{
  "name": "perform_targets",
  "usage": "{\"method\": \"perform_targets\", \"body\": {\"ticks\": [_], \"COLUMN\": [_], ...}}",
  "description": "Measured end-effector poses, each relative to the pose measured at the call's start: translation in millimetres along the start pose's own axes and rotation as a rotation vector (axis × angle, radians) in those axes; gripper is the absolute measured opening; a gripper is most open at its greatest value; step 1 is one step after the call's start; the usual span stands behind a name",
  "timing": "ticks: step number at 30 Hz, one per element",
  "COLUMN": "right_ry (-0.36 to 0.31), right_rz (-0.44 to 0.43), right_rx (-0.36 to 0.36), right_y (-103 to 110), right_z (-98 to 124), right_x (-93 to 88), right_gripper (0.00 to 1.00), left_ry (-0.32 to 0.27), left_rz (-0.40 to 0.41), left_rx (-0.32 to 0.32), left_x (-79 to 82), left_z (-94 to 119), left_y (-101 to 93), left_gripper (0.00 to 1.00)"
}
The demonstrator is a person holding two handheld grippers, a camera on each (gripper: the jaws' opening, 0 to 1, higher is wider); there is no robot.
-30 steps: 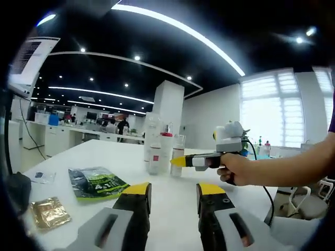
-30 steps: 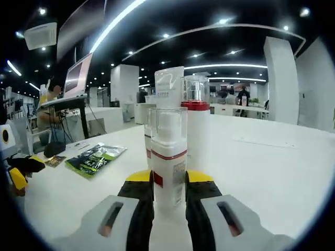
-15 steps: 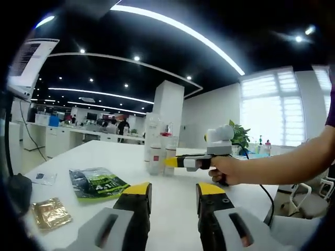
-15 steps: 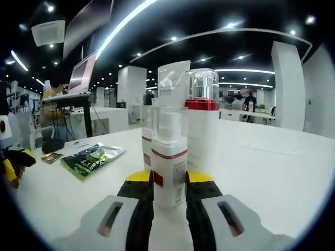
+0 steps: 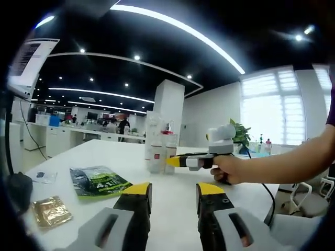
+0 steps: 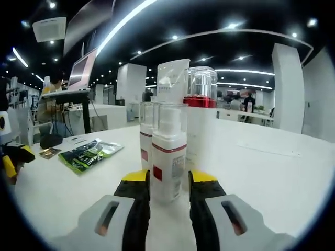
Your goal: Arrange the skincare products in the storage area until every visible bottle or jar stands upright without overlapping.
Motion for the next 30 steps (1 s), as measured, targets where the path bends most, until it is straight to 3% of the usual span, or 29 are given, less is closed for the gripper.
{"method": "perform_targets", "body": {"ticks": [6, 16, 30], "right_ry": [0.002, 0.017, 0.021], "right_rz": [-0.001, 0.014, 0.023], "right_rx": [-0.01, -0.032, -0.007], "right_y": [0, -8, -4], "right_z": [5, -6, -9], "right_x": [0.2, -4.5, -5.6], "right_gripper": [0.21, 0.2, 0.2], "left_ry": [0.002, 0.003, 0.003], "left_rz": [-0.001, -0.003, -0.005], "left_rx": [-0.003, -0.001, 0.007], "left_x": [-1.3, -0.9, -0.7], "left_z": [0, 2, 4], "left_y": [-1.2, -0.2, 2.7], "left_gripper": [0.34, 0.34, 0.33]}}
Point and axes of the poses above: the point that each gripper's makers call its tool centre point, and the gripper's own axes: z roughly backward along the fingers, y roughly to its left, x roughly out of its top, the point moved 7 cm from there along z, roughly backward along the fingers, and after that the axes turned 10 degrees about -y, right-handed, at the moved point
